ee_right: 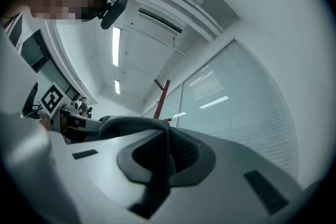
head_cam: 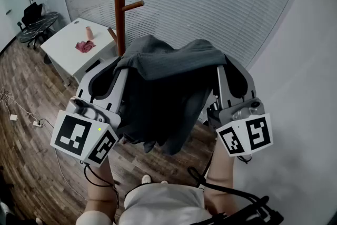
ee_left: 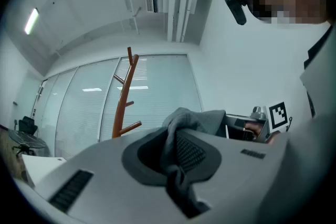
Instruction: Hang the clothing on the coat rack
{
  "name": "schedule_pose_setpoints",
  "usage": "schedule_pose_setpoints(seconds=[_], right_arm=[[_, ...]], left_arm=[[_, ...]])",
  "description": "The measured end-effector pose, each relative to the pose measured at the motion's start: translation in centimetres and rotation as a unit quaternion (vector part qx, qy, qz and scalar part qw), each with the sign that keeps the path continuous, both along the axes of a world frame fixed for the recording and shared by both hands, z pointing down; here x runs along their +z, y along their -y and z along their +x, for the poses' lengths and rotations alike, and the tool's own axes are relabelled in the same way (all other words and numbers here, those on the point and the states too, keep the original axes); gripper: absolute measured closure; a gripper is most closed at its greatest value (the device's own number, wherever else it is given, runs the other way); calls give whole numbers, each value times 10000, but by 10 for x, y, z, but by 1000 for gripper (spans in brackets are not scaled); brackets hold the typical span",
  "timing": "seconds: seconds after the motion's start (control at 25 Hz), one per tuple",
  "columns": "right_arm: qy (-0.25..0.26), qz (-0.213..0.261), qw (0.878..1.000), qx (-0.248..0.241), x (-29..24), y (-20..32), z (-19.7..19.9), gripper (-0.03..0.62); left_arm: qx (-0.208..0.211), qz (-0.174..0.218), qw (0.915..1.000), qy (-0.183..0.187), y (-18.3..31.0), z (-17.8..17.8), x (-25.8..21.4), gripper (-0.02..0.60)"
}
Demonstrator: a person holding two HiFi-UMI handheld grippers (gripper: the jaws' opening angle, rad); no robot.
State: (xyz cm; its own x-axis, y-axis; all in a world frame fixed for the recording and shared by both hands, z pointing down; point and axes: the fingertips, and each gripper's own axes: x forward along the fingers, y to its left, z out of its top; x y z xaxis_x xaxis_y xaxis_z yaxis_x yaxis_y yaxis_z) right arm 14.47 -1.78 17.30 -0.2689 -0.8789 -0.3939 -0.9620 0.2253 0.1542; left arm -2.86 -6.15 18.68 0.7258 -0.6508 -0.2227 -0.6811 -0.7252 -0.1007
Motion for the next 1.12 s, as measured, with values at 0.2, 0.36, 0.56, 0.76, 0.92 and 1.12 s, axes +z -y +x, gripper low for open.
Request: schedule_pose_setpoints(seconds=[0.2,0.36,0.56,0.76,0.92,1.12], right_arm=[[-68,6,9999,-74,-3,1,-8,566],[-82,-23,9999,-85,-6,3,-9,566],[-36,-24,9999,-96,-1,3,-6,566],[-142,-73,9998,-118,-2,14,-11,565],[-102,15,9999,-109,-6,22,-14,565],[-65,203,9997,-97,-18,18,-28,565]], left_arm=[[-78,13,10000,-40,-1,-7,-1,545],[-84,13,10000,5,0,-8,-3,545],[-55,3,10000,32,0,-5,1,545],[-19,54,10000,-39,4,-10,-2,545],[-98,132,9999,-24,8,-16,-9,545],[-697,344,9967,235,0,-32,-20,545]])
